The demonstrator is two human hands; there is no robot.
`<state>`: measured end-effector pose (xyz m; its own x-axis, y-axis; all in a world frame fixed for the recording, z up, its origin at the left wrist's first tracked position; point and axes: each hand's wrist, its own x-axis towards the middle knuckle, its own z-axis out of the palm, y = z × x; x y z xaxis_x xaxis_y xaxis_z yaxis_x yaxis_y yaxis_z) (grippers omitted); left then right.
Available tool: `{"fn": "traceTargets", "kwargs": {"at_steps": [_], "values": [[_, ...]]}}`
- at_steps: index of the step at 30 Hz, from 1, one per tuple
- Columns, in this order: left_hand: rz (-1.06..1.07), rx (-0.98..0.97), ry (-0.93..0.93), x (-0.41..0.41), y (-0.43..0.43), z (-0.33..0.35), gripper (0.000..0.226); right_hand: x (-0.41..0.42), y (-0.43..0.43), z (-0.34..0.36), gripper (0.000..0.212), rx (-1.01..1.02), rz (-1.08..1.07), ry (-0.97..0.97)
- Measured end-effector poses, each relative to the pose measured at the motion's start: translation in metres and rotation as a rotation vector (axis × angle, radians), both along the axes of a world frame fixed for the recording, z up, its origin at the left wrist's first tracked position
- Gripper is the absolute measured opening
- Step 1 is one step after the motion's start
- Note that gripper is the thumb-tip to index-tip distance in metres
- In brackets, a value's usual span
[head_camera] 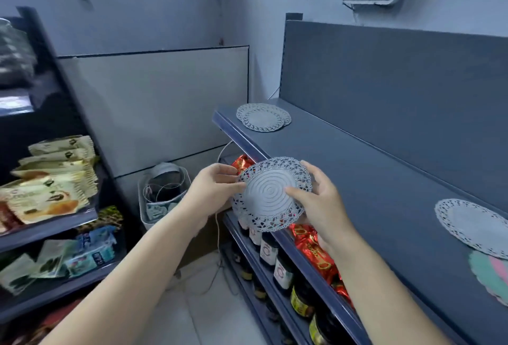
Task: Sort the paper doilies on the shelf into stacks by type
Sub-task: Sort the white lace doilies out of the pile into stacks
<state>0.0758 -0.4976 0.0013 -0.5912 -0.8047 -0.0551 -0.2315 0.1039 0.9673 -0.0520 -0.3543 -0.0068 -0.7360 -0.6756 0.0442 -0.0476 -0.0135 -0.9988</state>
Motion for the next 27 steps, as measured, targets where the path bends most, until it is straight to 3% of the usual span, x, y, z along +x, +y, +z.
{"fn": "traceTargets", "kwargs": {"at_steps": [9, 14, 21, 27], "values": [[-0.104, -0.114, -0.082, -0.086, -0.104, -0.014, 0.037, -0.075, -0.103, -0.009, 0.061, 0.062, -0.071, 0.006], [-0.124, -0.226, -0.180, -0.137, -0.159, -0.010, 0.046, -0.124, -0.161, -0.007, 0.075, 0.139, -0.076, 0.010], [-0.186, -0.399, -0.179, -0.196, -0.245, 0.004, 0.040, -0.167, -0.246, 0.005, 0.081, 0.293, -0.097, 0.238], [-0.405, -0.596, -0.272, -0.263, -0.315, -0.001, 0.045, -0.220, -0.303, -0.003, 0.084, 0.549, -0.105, 0.469]]}}
